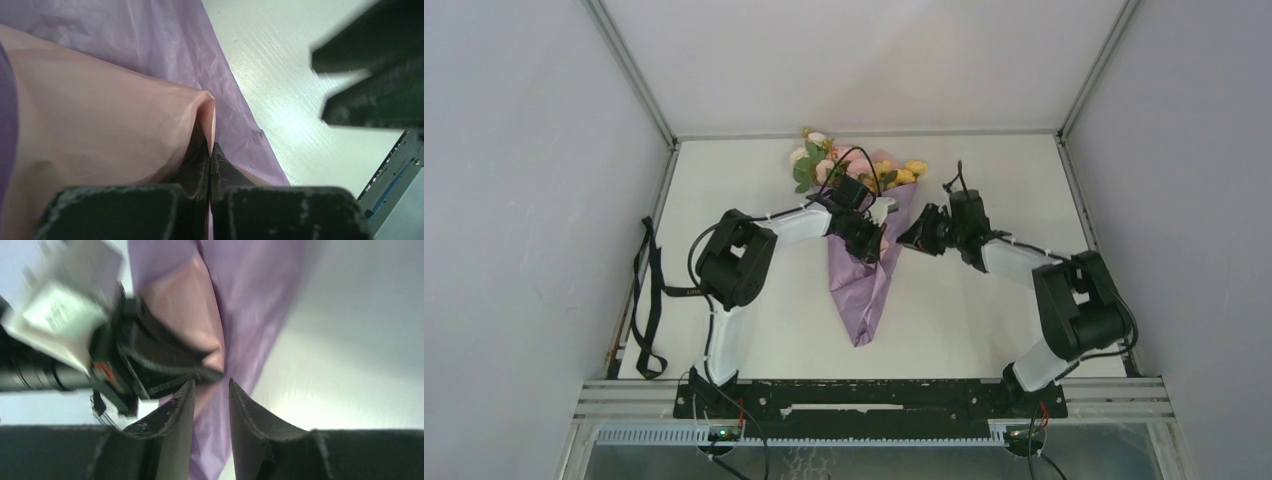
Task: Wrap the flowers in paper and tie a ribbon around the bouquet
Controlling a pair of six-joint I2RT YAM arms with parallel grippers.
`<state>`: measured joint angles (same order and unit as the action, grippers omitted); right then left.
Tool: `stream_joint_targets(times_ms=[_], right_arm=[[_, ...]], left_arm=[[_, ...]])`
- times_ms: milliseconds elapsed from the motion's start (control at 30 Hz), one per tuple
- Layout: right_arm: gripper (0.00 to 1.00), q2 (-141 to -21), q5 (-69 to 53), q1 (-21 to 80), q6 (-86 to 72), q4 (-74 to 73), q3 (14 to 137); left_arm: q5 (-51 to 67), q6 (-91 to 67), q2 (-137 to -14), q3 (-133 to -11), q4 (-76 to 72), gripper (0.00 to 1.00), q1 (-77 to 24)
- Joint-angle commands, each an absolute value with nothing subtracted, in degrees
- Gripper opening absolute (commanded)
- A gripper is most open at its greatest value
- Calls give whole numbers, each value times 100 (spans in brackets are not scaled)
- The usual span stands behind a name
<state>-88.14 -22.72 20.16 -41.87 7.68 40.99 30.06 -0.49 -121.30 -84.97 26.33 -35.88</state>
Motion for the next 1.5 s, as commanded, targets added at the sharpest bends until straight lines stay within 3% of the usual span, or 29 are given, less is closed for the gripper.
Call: stream_joint_targets(times_ms=[0,167,500,533,600,633,700,833,933,1067,1267,1467], right_arm=[[41,-9575,-3107,1792,-3530,525,5247],[52,-10354,-3520,1818,-3686,576,5836],[51,-11118,-4208,1974,-3980,973,5959],[48,-11164,-4233,1986,-3977,961,5953],[28,-11226,-4253,1978,-3979,965,5957],[13,-11265,-4254,1957,-3995,973,5957],[0,-11308,-4182,1897,-4028,1013,5946],[0,-11298,-3907,1775,-4020,1078,5886],[0,-11298,-3815,1764,-3982,1108,5886],[0,-11325,-3823,1766,-4024,1207,5875],[0,-11193,-3832,1769,-4191,1528,5727],[0,-11061,-3769,1791,-4239,1615,5621]], left_arm=[[2859,341,-11690,-8428,2438,1,-3658],[2836,356,-11686,-8411,2435,2,-3658],[2768,404,-11632,-8313,2324,5,-3671],[2763,424,-11634,-8304,2328,6,-3668],[2780,483,-11601,-8308,2380,11,-3678],[2822,566,-11556,-8344,2498,18,-3686],[2786,864,-11370,-8451,2813,32,-3760],[2962,1310,-10823,-8828,3792,50,-3975],[3314,1789,-10364,-9157,4726,56,-4246],[3385,2415,-9848,-9191,5497,55,-4390],[1463,2387,-9984,-8126,4446,29,-4274],[1543,2436,-10535,-7957,4052,30,-4694]])
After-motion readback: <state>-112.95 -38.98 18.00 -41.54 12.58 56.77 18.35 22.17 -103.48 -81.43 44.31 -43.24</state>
